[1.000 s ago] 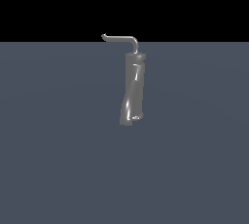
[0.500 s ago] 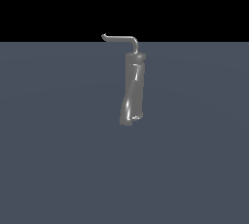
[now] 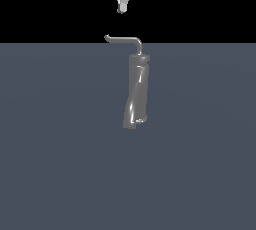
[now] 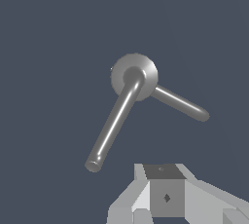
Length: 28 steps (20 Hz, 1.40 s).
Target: Turn on the faucet by rotating a designated handle.
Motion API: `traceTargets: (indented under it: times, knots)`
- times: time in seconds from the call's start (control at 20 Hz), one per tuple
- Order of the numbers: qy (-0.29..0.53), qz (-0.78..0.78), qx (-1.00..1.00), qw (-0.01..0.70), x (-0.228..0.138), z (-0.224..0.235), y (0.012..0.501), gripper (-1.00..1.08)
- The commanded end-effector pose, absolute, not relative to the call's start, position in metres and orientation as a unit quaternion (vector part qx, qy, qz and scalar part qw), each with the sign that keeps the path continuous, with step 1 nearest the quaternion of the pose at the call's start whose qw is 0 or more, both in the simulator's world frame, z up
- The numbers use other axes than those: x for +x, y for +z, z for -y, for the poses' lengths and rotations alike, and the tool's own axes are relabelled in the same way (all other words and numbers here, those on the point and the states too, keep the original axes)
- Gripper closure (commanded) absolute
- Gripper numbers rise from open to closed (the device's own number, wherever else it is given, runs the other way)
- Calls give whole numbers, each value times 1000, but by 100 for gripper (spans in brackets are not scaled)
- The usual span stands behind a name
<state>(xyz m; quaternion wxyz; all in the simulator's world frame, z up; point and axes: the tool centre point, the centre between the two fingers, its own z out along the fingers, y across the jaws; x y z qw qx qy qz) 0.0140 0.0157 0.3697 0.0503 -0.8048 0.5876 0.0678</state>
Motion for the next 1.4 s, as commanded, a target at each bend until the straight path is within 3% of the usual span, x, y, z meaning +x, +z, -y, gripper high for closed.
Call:
traceTargets:
  times: [0.0,0.7,1.35]
  knots:
    - [63,-615,-785,43,26,-19,360,108]
    - [19,-733,-680,8,81,-39,312,108]
    - [0,-761,-648,0,96,-46,300,108]
